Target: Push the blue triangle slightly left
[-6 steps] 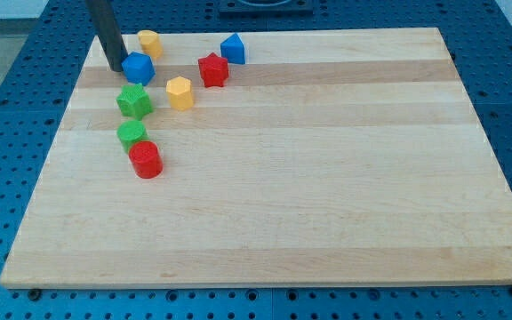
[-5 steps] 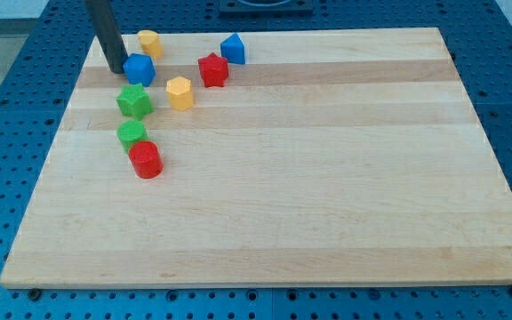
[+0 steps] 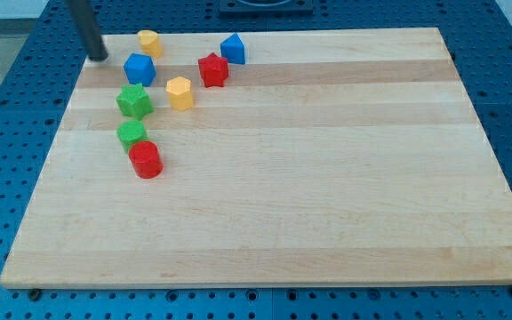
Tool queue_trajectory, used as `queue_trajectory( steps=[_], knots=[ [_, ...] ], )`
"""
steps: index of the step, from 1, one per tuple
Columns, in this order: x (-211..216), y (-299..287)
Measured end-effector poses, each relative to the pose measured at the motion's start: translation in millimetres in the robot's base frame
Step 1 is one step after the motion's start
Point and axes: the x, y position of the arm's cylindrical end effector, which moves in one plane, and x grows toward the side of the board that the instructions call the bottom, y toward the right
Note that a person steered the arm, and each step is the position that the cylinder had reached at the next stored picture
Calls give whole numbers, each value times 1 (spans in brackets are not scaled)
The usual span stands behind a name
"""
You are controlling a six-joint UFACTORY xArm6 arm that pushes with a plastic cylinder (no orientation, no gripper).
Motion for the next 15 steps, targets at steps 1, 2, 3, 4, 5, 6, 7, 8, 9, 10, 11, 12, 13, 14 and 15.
queue_trajectory(
  steps=[1,2,3,4,5,6,7,8,9,10,11,12,13,14,15],
  knots=[
    [64,-13],
    [220,-10],
    [331,38],
    [332,105],
    [297,222],
    [263,332],
    [176,408],
    [120,393],
    [73,350],
    [54,288],
    [42,250],
    [42,219],
    [53,227],
    [47,248],
    [24,248]
  ],
)
